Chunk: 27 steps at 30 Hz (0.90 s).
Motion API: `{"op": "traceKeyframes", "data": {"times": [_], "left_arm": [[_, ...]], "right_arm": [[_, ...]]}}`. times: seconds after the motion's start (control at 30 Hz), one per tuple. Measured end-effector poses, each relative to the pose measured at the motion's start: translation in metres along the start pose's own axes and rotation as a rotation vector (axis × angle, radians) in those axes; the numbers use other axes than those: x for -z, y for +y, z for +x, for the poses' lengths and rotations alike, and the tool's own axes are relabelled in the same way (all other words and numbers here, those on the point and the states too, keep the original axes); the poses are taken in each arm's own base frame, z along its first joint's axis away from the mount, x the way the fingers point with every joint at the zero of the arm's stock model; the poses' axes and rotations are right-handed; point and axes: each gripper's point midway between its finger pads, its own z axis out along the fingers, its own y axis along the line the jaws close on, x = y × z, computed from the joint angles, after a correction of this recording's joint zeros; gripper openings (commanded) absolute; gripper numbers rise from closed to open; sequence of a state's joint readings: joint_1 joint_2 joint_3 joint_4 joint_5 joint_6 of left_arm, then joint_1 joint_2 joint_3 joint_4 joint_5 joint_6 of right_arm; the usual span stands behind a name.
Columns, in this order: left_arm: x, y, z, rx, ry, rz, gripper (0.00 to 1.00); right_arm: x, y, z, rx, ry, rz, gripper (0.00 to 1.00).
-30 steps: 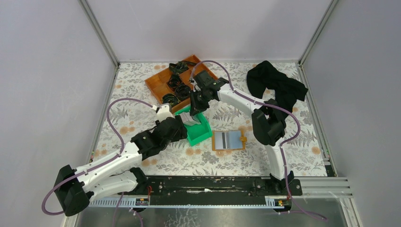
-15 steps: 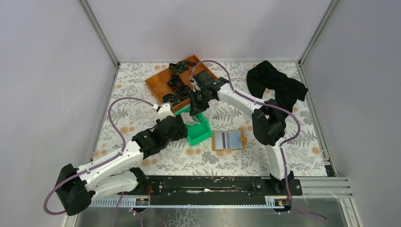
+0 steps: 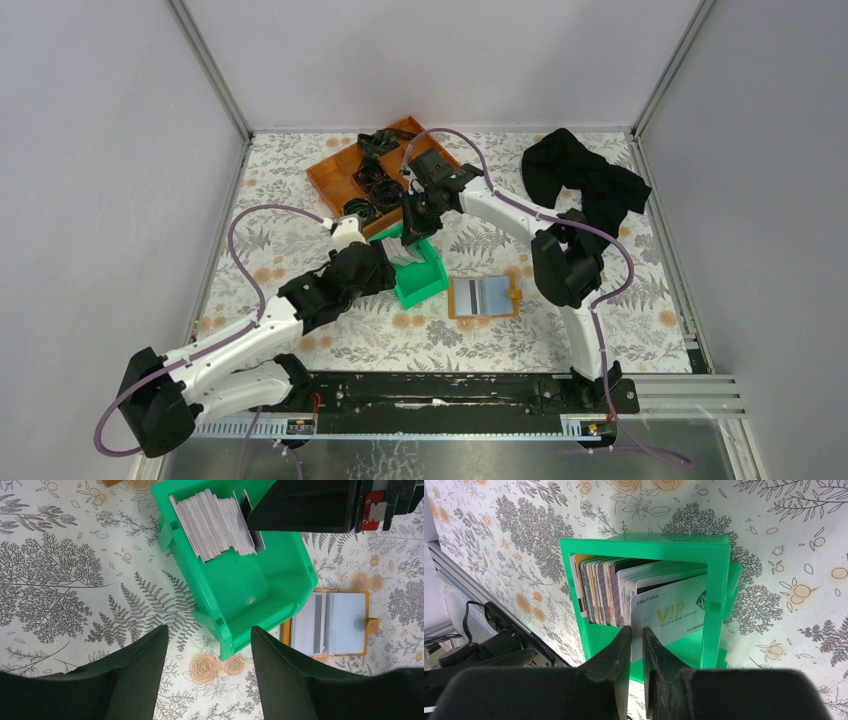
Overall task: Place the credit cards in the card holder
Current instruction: Pick up the credit card from the storage box.
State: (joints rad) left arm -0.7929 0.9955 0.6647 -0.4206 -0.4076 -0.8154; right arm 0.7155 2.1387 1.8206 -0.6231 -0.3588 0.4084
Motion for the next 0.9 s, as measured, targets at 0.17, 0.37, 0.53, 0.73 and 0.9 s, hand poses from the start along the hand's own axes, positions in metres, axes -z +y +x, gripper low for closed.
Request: {"op": "traceKeyframes", "data": {"times": [0.17,0.37,0.53,0.73,0.9], "left_arm": [[-0.001,0.002,-0.001,0.001,0.000,-0.006,0.68],[-0.003,0.001,-0.002,0.004,-0.003,-0.004,0.68],[-0.008,0.000,-0.001,-0.003,0.002,-0.007,0.68],[-0.014,0.001,0.000,-0.014,0.005,-0.015,0.69],[-0.020,0.002,-0.001,-0.018,0.004,-0.024,0.69]], "right_arm": [[0.002,-0.003,-0.002,0.001,-0.004,0.027,0.18],[0.011,-0.009,-0.010,0.021,-0.028,0.090,0.13],[0.018,-0.018,-0.015,0.049,-0.046,0.157,0.05],[0.022,-0.033,-0.009,0.070,-0.027,0.236,0.00],[0.023,-0.035,-0.008,0.088,-0.025,0.253,0.00]]}}
